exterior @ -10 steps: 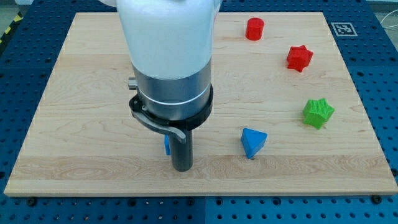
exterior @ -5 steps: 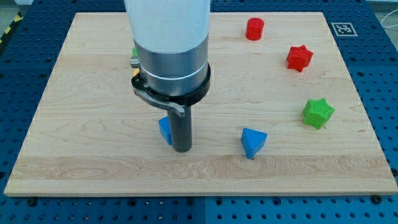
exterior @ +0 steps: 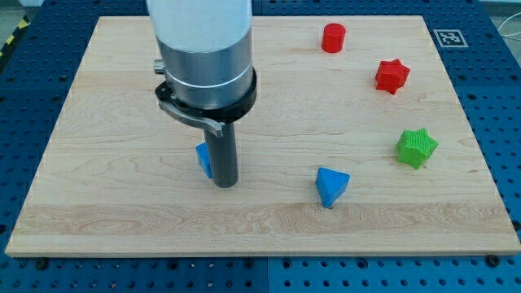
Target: Slide the blue cube towards yellow heart
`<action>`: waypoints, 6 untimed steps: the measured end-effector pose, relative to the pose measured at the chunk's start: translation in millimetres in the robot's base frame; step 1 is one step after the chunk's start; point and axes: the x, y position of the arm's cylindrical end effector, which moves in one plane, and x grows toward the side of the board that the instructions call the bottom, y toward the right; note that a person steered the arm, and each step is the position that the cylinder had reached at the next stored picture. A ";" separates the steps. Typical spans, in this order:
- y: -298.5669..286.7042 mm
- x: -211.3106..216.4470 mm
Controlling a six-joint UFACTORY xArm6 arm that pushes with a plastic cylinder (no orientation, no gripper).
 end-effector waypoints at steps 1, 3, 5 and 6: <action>-4.3 0.0; -16.7 -11.0; -30.5 -17.2; -46.3 -17.2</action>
